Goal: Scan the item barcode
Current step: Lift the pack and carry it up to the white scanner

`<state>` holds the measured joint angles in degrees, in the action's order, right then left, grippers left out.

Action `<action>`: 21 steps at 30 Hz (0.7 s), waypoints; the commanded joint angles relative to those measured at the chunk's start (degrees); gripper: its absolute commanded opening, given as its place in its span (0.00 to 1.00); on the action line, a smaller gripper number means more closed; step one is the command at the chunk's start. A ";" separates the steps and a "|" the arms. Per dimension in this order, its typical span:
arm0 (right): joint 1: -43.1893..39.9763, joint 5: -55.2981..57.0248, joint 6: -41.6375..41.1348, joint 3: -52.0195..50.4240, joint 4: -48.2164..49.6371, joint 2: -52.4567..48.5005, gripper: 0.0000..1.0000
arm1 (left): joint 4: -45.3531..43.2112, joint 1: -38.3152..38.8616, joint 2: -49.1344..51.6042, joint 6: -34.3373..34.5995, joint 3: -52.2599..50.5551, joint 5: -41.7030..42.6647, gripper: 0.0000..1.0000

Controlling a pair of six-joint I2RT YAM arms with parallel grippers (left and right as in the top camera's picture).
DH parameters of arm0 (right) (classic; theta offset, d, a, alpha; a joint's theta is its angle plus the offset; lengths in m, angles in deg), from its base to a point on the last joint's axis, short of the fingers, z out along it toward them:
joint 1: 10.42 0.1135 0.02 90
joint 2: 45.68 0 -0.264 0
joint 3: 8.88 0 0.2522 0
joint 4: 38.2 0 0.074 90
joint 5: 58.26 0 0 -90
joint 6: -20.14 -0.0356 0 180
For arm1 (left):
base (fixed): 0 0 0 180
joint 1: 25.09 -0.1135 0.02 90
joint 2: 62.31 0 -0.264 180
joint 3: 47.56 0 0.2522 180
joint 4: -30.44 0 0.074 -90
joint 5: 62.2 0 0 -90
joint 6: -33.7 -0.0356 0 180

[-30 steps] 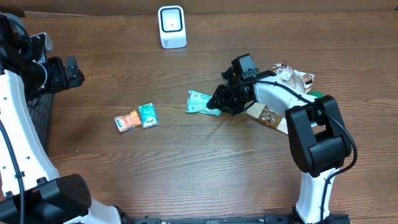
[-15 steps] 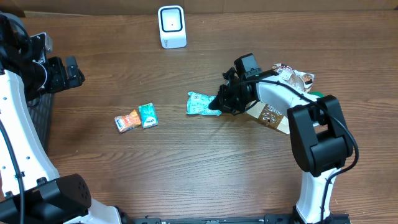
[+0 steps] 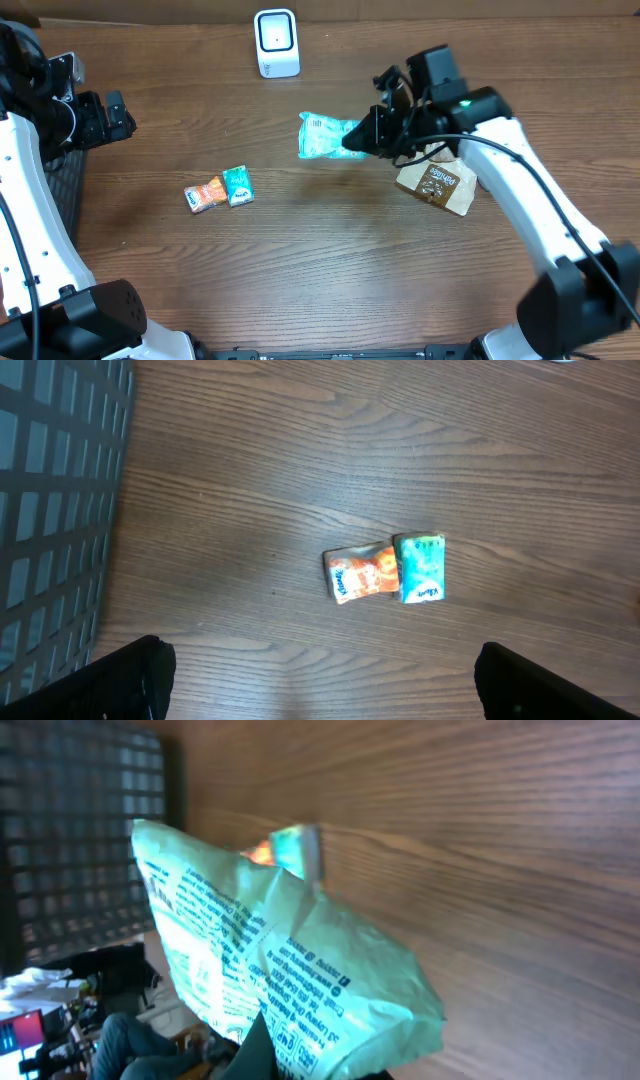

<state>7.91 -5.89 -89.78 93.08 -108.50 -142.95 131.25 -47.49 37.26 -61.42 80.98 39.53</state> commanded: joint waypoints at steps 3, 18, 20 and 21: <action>1.14 2.89 2.71 8.11 -5.92 3.37 0.04 | -0.13 -0.09 0.07 -1.11 0.11 0.09 1.00; 6.10 21.75 3.80 26.43 -13.53 1.09 0.04 | -0.11 -0.09 0.07 -1.11 0.11 0.07 0.99; 6.10 24.83 5.11 33.40 -15.50 -1.64 0.04 | -0.13 -0.09 0.07 -1.11 0.11 0.07 1.00; 6.10 26.64 5.51 36.87 -16.17 -3.26 0.04 | -0.13 -0.09 0.07 -1.11 0.11 0.07 1.00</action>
<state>14.20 13.70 -86.22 121.65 -124.48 -143.78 131.27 -47.49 37.26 -61.45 80.98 39.53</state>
